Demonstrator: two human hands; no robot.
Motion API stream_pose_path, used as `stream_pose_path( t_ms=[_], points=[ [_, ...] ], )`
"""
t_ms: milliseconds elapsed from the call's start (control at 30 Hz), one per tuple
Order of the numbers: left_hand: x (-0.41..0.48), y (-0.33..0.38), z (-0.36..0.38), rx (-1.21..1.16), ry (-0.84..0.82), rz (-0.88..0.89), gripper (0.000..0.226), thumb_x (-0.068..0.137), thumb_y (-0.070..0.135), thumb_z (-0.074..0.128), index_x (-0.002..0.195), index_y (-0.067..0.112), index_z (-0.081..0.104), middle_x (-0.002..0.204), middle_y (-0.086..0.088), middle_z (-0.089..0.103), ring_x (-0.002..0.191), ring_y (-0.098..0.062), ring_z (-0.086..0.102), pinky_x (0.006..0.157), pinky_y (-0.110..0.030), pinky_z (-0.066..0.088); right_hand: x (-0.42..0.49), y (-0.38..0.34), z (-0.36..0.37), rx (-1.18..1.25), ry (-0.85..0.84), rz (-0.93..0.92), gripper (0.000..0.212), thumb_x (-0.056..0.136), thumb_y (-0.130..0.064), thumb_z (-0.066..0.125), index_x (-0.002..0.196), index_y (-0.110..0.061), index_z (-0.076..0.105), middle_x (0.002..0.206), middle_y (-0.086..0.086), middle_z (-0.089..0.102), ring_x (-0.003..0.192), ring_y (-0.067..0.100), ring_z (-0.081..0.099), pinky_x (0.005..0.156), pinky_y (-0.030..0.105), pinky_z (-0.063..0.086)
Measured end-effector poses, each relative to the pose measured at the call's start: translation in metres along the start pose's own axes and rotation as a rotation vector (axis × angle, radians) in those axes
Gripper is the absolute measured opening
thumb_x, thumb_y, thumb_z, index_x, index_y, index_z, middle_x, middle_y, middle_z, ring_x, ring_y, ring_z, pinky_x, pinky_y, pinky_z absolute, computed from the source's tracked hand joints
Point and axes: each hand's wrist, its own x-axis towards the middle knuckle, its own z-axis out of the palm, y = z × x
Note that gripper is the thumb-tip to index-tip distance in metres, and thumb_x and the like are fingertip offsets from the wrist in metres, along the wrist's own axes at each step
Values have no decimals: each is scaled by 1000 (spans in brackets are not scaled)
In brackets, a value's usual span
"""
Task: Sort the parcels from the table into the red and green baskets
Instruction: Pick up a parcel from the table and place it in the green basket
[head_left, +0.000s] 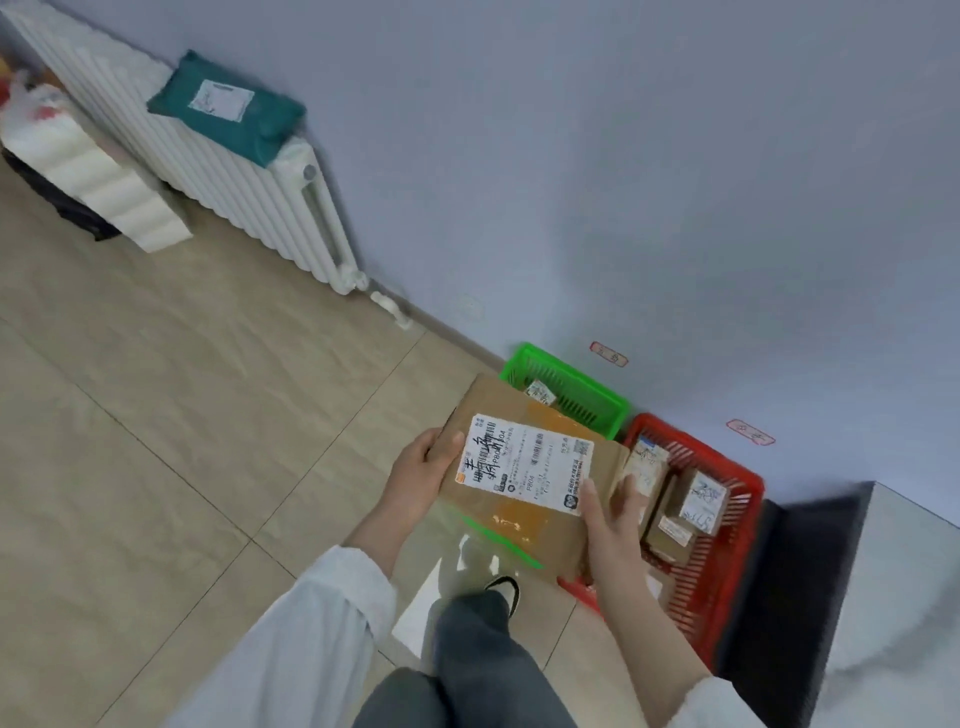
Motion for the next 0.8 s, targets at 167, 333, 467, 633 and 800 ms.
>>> stream_pose_path(
  t_ms=[167,333,467,633,800],
  points=[
    [73,-20,35,96,11,-29,25,95,31,51,114,15,56,99,-2,67,79,-7,61,57,-8,45,65,23,15,-48,99,78,57,95,-33,48,146,-25,25,141,5,46,116,21,50,100,37,42],
    [172,-85,60,321,-86,-63,36,96,31,47,127,12,47,118,-6,62,96,-17,58,72,-24,42,168,86,20,-144,162,149,52,96,-24,48,145,-18,30,137,5,49,111,20,50,95,35,42],
    [271,-168,84,515,-223,-65,46,99,31,40,141,14,33,134,-7,54,118,-24,53,88,-26,39,256,183,30,-185,211,191,54,95,-25,50,145,-13,32,140,9,47,122,26,49,104,42,40],
    [348,-262,104,605,-381,-130,49,100,23,38,145,9,23,143,-9,45,127,-24,46,97,-24,36,316,293,38,-237,236,310,51,94,-19,52,140,-5,35,136,14,49,122,30,49,98,37,40],
    [388,-320,111,741,-455,-224,51,100,21,40,143,4,18,139,-16,48,122,-31,49,98,-32,41,347,350,41,-304,175,403,51,93,-16,54,139,-4,34,139,14,48,125,29,47,100,39,39]
  ],
)
